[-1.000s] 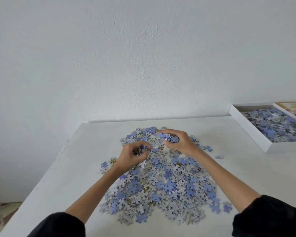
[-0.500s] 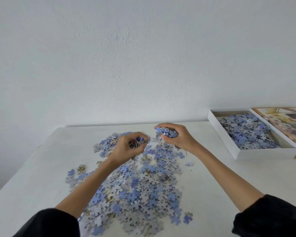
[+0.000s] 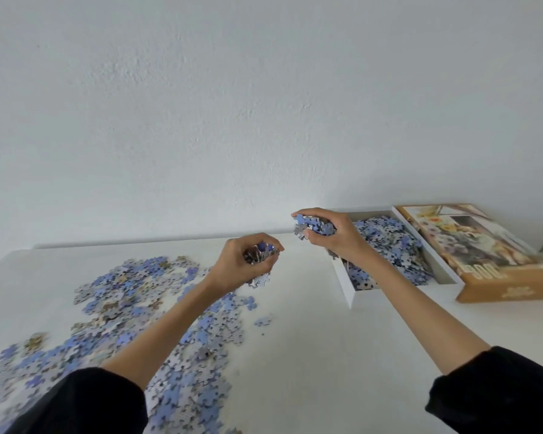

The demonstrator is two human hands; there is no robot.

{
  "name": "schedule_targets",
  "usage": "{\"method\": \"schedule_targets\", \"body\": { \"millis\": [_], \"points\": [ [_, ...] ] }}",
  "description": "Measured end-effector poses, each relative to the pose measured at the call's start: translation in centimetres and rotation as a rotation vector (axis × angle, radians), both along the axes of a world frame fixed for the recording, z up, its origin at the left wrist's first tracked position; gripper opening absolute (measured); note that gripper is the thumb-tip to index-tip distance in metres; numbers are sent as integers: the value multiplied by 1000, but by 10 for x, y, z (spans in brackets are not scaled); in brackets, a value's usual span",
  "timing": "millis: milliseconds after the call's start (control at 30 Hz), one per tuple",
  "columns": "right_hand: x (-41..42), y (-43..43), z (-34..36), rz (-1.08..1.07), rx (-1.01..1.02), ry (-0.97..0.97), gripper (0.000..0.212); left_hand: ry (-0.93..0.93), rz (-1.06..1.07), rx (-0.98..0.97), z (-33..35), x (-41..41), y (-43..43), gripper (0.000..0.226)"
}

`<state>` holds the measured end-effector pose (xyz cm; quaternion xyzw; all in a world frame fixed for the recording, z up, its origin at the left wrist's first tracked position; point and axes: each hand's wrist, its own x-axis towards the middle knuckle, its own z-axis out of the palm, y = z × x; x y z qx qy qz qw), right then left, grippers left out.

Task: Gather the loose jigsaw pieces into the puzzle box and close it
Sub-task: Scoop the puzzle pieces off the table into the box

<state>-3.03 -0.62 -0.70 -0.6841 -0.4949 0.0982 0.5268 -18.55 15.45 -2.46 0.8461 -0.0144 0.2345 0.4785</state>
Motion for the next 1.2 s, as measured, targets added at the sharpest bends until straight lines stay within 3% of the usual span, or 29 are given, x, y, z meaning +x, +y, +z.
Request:
{"method": "schedule_targets", "body": {
  "millis": [233, 500, 733, 900, 1200],
  "points": [
    [71, -54, -5, -108, -53, -56, 33, -3, -137, 6, 1, 84, -59, 13],
    [144, -84, -29, -260, -199, -114, 31, 30, -255, 191, -13, 168, -116, 15],
    [171, -94, -60, -382, -252, -153, 25, 64, -177, 553, -42, 203, -113, 27],
    [169, -91, -63, -436, -172, -156, 15, 24, -192, 572, -48, 197, -108, 28],
    [158, -89, -49, -426, -121, -121, 18, -3, -245, 479, -43, 185, -106, 32]
  ]
}}
